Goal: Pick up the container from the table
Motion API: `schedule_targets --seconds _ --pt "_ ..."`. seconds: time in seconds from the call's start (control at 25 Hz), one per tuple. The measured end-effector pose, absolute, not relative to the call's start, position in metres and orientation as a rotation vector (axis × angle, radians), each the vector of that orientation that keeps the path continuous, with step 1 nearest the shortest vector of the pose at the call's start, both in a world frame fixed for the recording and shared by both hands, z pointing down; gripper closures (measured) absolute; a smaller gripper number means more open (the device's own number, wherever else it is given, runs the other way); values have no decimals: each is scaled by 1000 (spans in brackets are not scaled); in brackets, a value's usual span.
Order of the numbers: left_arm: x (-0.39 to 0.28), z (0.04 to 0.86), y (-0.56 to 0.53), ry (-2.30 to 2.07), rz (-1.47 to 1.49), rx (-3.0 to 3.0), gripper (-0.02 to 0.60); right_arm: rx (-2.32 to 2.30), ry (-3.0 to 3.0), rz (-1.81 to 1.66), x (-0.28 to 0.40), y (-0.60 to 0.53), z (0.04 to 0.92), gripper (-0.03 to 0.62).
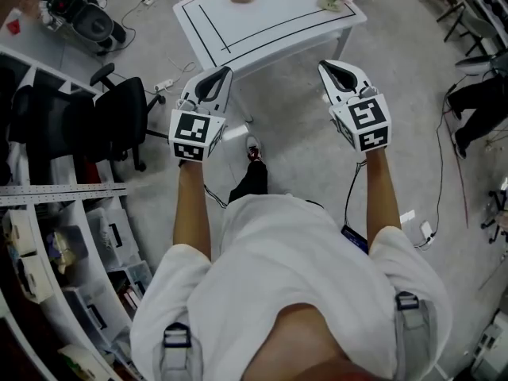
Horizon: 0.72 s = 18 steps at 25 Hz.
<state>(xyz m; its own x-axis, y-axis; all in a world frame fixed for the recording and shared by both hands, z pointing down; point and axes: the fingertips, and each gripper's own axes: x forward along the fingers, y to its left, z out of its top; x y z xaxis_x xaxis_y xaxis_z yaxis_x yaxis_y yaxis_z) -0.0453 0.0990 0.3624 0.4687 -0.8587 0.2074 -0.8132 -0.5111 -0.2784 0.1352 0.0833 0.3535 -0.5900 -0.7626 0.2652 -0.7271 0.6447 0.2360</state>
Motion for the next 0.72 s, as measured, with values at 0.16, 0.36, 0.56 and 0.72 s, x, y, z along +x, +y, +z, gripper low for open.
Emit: schedule_targets --seconds 0.16,0.36,0.56,0.72 --pt "-56 374 48 1471 -480 -2574 561 1142 -2542 -92 126 37 370 582" --pt "-87 381 -36 1434 -536 -2539 561 1149 -2484 -137 101 -42 376 580" --pt "-123 374 -118 1418 -555 -2535 561 1185 -2451 -151 68 -118 366 580" --pt "-143 365 -177 1407 -535 -2542 562 1197 -2440 -181 47 -174 360 580"
